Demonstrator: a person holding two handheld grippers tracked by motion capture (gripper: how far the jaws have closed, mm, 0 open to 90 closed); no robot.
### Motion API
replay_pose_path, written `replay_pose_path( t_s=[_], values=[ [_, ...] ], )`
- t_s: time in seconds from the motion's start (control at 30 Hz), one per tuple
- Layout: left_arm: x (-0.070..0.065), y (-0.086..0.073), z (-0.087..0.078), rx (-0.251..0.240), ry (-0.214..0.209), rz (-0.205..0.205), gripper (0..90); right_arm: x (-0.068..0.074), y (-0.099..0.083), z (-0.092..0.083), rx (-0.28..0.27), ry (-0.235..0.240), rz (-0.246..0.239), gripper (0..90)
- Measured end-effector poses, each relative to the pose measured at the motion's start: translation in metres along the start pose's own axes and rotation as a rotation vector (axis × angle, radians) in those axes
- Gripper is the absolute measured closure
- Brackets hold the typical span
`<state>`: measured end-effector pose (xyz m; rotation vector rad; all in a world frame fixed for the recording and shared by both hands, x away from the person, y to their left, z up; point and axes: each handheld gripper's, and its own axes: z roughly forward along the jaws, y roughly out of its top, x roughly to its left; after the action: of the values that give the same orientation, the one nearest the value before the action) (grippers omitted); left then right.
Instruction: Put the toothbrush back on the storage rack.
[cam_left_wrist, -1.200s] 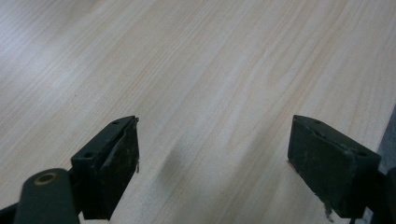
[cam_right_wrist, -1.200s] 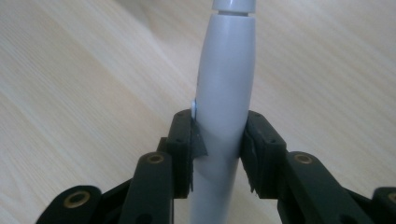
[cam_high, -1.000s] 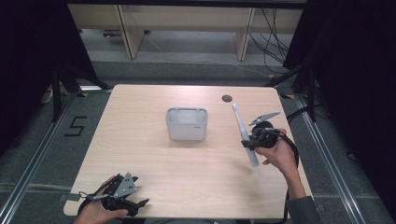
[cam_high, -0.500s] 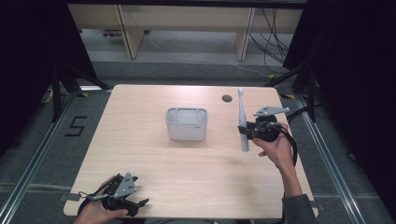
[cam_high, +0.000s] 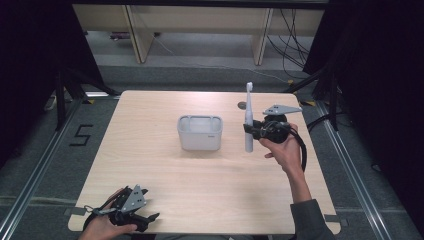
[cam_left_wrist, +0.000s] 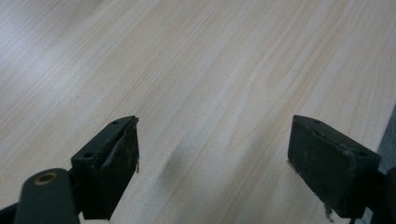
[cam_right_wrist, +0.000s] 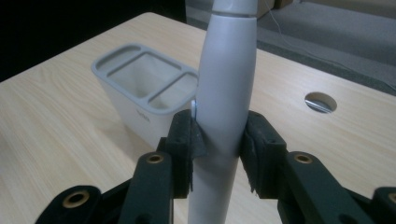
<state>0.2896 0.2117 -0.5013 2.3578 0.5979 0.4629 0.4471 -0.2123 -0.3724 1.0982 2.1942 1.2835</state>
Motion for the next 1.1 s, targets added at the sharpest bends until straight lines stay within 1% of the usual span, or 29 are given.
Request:
replay_pose_path(
  t_s=[0.03, 0.07, 0.1, 0.13, 0.17, 0.27, 0.3, 0.33, 0.37, 0.4, 0.47, 0.5, 0.53, 0.57, 0.63, 0.67, 0.7, 0.73, 0.77, 0.9, 0.93, 0.97, 1.0, 1.03, 1.07, 1.1],
  values=[
    [0.0, -0.001, 0.001, 0.004, 0.001, -0.011, 16.3, 0.001, 0.002, 0.001, -0.003, 0.002, -0.004, 66.4],
    [0.0, 0.0, 0.001, 0.006, 0.002, -0.009, 16.3, 0.002, 0.005, 0.003, 0.007, 0.017, -0.004, 66.4],
    [0.0, 0.0, 0.0, 0.006, -0.001, -0.007, 16.3, 0.005, 0.009, 0.006, -0.005, 0.023, 0.002, 66.4],
    [0.001, 0.0, 0.0, 0.014, 0.006, 0.001, 16.3, 0.005, 0.009, 0.006, -0.005, 0.023, 0.002, 66.4],
    [0.0, 0.0, 0.0, 0.015, -0.006, -0.001, 16.3, 0.007, 0.013, 0.011, -0.025, 0.018, -0.011, 66.5],
    [0.0, 0.0, 0.001, 0.011, -0.003, -0.007, 16.3, 0.01, 0.018, 0.013, -0.022, 0.03, -0.001, 66.4],
    [0.0, 0.0, 0.0, 0.008, -0.008, 0.001, 16.3, 0.011, 0.02, 0.015, -0.027, 0.028, 0.002, 66.4],
    [0.001, 0.0, -0.001, 0.01, 0.003, 0.012, 16.3, 0.012, 0.022, 0.017, -0.038, 0.025, 0.002, 66.5],
    [0.0, 0.0, 0.0, 0.009, -0.005, -0.002, 16.3, 0.012, 0.027, 0.018, -0.04, 0.023, -0.024, 66.5],
    [0.0, 0.0, 0.0, 0.009, -0.005, -0.002, 16.3, 0.012, 0.027, 0.018, -0.04, 0.023, -0.024, 66.5],
    [0.0, 0.0, 0.001, 0.001, -0.004, -0.013, 16.3, 0.017, 0.032, 0.02, -0.042, 0.038, 0.023, 66.4],
    [0.0, 0.0, 0.0, 0.003, -0.005, 0.001, 16.3, 0.016, 0.034, 0.021, -0.042, 0.039, 0.013, 66.4],
    [0.0, 0.0, 0.0, -0.004, 0.002, -0.005, 16.3, 0.017, 0.036, 0.022, -0.049, 0.037, -0.002, 66.4],
    [0.0, 0.0, 0.001, 0.004, -0.002, -0.009, 16.3, 0.019, 0.042, 0.025, -0.052, 0.05, 0.005, 66.5],
    [0.0, 0.0, 0.001, 0.003, -0.002, -0.009, 16.3, 0.021, 0.044, 0.026, -0.058, 0.054, 0.011, 66.4],
    [-0.001, 0.0, 0.001, -0.011, -0.006, -0.015, 16.3, 0.022, 0.047, 0.028, -0.065, 0.053, 0.002, 66.5],
    [0.0, 0.0, 0.0, 0.003, 0.005, 0.006, 16.3, 0.024, 0.052, 0.03, -0.074, 0.038, -0.009, 66.4],
    [0.0, 0.0, 0.0, 0.003, 0.005, 0.006, 16.3, 0.024, 0.052, 0.03, -0.074, 0.038, -0.009, 66.4],
    [0.0, 0.0, 0.0, 0.001, -0.001, 0.0, 16.3, 0.025, 0.056, 0.033, -0.062, 0.049, -0.006, 66.4],
    [0.0, 0.0, 0.0, -0.004, -0.001, -0.001, 16.3, 0.028, 0.06, 0.04, -0.063, 0.044, -0.01, 66.4],
    [0.0, 0.0, 0.0, -0.005, -0.001, -0.004, 16.3, 0.029, 0.062, 0.042, -0.063, 0.044, -0.006, 66.5],
    [0.001, 0.0, -0.001, 0.004, 0.005, 0.007, 16.3, 0.03, 0.063, 0.047, -0.063, 0.049, 0.003, 66.4],
    [0.001, 0.0, -0.001, 0.004, 0.005, 0.007, 16.3, 0.03, 0.063, 0.047, -0.063, 0.049, 0.003, 66.4],
    [0.0, 0.0, 0.0, 0.003, 0.002, 0.005, 16.3, 0.031, 0.065, 0.051, -0.06, 0.047, 0.011, 66.4],
    [0.0, 0.0, 0.0, 0.003, 0.002, 0.005, 16.3, 0.031, 0.065, 0.051, -0.06, 0.047, 0.011, 66.4],
    [0.0, 0.0, 0.0, 0.004, 0.002, 0.005, 16.3, 0.031, 0.066, 0.053, -0.062, 0.039, -0.002, 66.4]
  ],
)
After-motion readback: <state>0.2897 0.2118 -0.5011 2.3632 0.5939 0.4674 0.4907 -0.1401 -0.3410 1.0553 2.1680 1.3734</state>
